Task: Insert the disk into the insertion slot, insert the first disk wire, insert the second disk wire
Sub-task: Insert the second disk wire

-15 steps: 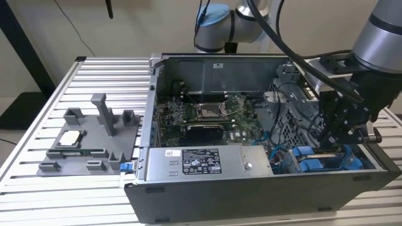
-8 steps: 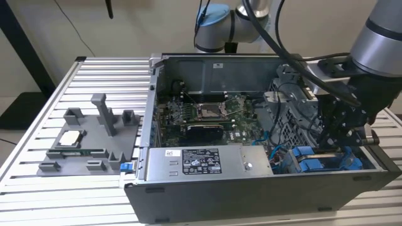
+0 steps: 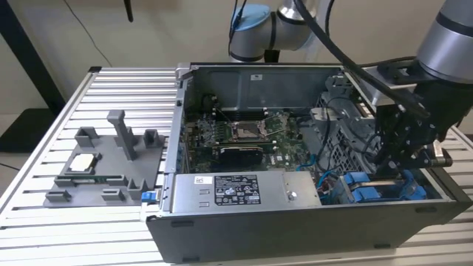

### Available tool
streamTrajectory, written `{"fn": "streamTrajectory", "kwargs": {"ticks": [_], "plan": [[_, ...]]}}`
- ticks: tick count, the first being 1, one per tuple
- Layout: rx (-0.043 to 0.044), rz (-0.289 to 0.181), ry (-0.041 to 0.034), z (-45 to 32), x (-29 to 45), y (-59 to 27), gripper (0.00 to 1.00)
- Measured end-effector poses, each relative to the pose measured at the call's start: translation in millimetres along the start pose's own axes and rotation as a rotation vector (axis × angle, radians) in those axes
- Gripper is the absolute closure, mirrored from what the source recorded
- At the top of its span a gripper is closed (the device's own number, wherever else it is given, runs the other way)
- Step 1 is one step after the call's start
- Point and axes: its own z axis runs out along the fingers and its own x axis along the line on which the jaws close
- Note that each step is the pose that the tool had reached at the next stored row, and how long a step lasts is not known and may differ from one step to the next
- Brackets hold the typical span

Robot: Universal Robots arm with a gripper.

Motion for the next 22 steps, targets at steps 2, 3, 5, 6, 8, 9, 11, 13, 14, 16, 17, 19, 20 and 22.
{"fn": "streamTrajectory", "kwargs": {"ticks": [2, 3, 5, 6, 8, 9, 11, 13, 14, 16, 17, 19, 20, 22], "plan": [[-0.0013, 0.0, 0.0001, -4.4, 0.0, -0.3, 0.76], [-0.0023, 0.0, 0.0002, -6.8, -0.1, -0.4, 0.76], [-0.0055, 0.0, 0.0003, -11.0, -0.2, -0.7, 0.76], [-0.008, 0.0, 0.0003, -11.7, -0.2, -1.0, 0.76], [-0.0143, 0.0, 0.0004, -12.4, -0.2, -2.3, 0.76], [-0.0198, 0.0, 0.0006, -13.1, -0.3, -3.4, 0.76], [-0.033, 0.0, 0.0009, -14.9, -0.3, -5.9, 0.76], [-0.0479, 0.001, 0.0014, -17.6, -0.4, -8.4, 0.76], [-0.0535, 0.001, 0.0016, -19.4, -0.5, -9.3, 0.76], [-0.0601, 0.001, 0.0016, -25.2, -0.6, -10.4, 0.76], [-0.0621, 0.001, 0.0017, -28.9, -0.6, -10.8, 0.76], [-0.0654, 0.001, 0.0018, -36.8, -0.8, -11.3, 0.76], [-0.0666, 0.001, 0.0018, -41.0, -0.8, -11.5, 0.76], [-0.0689, 0.001, 0.0018, -49.5, -1.0, -12.1, 0.76]]}}
